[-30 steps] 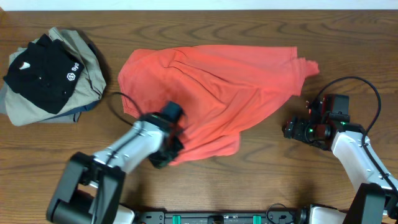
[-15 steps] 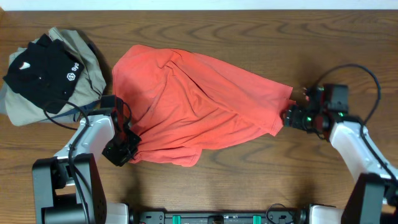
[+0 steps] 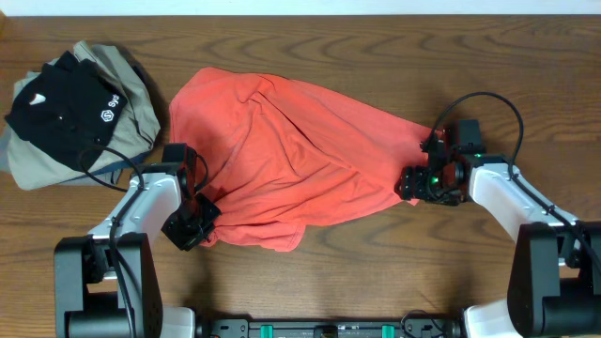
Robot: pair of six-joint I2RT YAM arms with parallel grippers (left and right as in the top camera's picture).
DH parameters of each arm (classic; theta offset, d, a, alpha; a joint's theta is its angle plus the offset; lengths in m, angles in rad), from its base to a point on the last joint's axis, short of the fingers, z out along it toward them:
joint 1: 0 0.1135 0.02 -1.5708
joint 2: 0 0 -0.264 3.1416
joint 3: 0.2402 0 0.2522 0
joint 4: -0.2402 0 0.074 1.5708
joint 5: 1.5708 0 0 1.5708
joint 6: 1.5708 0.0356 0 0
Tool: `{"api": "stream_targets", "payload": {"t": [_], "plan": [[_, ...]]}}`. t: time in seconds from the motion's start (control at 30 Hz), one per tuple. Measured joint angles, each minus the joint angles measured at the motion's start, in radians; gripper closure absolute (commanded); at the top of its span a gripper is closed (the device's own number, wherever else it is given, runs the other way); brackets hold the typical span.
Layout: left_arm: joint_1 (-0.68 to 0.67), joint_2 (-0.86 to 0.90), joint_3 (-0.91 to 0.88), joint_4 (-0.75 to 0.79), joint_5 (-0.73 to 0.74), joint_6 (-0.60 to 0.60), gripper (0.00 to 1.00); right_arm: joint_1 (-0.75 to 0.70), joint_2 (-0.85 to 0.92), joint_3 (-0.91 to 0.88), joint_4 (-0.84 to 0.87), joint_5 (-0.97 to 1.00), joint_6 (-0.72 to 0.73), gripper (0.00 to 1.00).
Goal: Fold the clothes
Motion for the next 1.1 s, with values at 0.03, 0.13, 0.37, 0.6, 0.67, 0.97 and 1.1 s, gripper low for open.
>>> {"api": "stream_targets", "payload": {"t": [0.03,0.13,0.37,0.6,0.67,0.97,1.1], "plan": [[0.000,0.000,0.000,0.000,0.001,0.000,0.94,0.000,0.006,0.005,0.003,-0.001,0.000,0.41],[0.000,0.000,0.000,0.000,0.003,0.000,0.94,0.003,0.034,0.016,0.032,-0.008,0.007,0.99],[0.000,0.000,0.000,0.002,0.004,0.000,0.94,0.014,0.063,0.023,0.018,-0.084,0.025,0.99],[0.000,0.000,0.000,0.003,0.007,0.000,0.94,-0.021,0.045,0.234,-0.080,-0.142,0.031,0.99],[0.000,0.000,0.000,0.003,0.009,0.000,0.94,-0.054,0.032,0.335,-0.075,-0.135,0.031,0.99],[-0.005,0.000,0.000,0.005,0.028,0.000,0.94,-0.245,0.002,0.477,-0.039,0.040,0.089,0.53],[-0.005,0.000,0.000,0.007,0.028,0.000,0.94,-0.298,0.003,0.477,-0.073,0.096,0.061,0.60]]}}
